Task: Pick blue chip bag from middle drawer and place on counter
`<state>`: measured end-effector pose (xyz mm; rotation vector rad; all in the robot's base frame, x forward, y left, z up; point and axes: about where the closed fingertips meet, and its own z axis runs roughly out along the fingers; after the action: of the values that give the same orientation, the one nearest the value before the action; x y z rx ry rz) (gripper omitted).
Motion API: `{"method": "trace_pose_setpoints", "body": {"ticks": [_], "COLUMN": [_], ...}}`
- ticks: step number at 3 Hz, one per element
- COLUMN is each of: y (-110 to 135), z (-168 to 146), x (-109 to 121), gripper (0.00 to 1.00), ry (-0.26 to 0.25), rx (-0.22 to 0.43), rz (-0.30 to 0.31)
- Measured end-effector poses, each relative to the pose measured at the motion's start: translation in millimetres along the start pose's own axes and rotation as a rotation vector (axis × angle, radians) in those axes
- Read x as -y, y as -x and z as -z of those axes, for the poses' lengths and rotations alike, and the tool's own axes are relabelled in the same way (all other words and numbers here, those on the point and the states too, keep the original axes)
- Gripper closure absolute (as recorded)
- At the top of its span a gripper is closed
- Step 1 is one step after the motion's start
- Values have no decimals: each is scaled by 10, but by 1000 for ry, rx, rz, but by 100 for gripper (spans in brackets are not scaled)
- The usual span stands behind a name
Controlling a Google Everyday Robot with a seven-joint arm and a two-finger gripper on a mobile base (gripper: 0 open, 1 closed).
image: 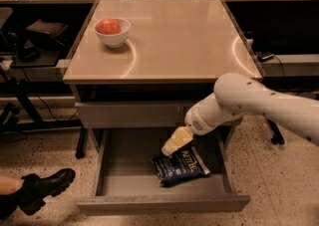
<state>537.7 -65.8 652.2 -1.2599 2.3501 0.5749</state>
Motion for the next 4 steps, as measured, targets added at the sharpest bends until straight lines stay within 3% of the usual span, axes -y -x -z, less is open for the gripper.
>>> {"method": "trace_pose_setpoints", "body": {"ticks": [1,2,3,4], "y": [-548,-930,-930,-1034], "z": [-631,-1171,-1173,-1619], "x": [259,497,496,374], "gripper": [0,0,0,0], "ry": [-64,-116,-116,-49], "rx": [-53,-81,-81,-102], "rz": [-178,-332,-332,-336]}}
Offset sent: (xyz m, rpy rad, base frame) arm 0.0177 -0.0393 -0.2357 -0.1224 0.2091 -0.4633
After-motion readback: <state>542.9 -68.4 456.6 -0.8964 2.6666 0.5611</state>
